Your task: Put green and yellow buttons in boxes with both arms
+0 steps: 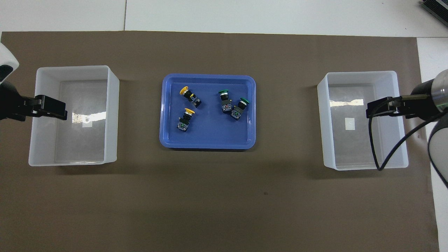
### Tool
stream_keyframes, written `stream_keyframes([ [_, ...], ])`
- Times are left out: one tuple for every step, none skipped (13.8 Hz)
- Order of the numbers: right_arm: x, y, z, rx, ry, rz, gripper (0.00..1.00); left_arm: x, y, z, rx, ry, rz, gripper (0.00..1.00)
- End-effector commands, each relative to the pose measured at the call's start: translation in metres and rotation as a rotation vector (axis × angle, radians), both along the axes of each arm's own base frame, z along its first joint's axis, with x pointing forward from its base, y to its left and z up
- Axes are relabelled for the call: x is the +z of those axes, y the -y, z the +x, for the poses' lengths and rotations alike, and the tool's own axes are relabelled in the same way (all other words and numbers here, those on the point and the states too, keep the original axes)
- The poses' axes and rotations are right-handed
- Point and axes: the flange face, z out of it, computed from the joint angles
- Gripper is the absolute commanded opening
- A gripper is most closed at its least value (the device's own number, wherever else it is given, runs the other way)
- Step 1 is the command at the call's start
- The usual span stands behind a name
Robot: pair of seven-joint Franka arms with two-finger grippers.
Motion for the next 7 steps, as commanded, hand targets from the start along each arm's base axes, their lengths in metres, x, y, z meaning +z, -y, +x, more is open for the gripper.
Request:
stream_keyframes([
  [0.0,0.0,-0.005,0.027,-0.01,-0.007,1.0,-0.006,-0.003,-0.001,-0.011,0.023,0.014,1.0],
  [0.0,0.0,-0.005,0.024,-0.01,-0.007,1.0,-0.005,0.0,-0.001,-0.016,0.029,0.014,1.0],
  [0.0,0.0,-0.005,0.025,-0.01,-0.007,1.0,-0.003,0.002,0.001,-0.01,0.046,0.012,1.0],
  [0.0,0.0,-0.005,0.025,-0.01,-0.007,1.0,-0.004,0.005,0.002,-0.013,0.053,0.011,1.0],
  [0.0,0.0,-0.005,0.022,-0.01,-0.007,1.0,-0.003,0.008,0.002,-0.016,0.059,0.011,1.0],
  [0.0,0.0,-0.005,0.024,-0.011,-0.007,1.0,-0.003,0.011,0.003,-0.022,0.066,0.01,1.0],
  [0.0,0.0,-0.005,0.024,-0.011,-0.007,1.0,-0.003,0.012,0.003,-0.024,0.069,0.009,1.0],
])
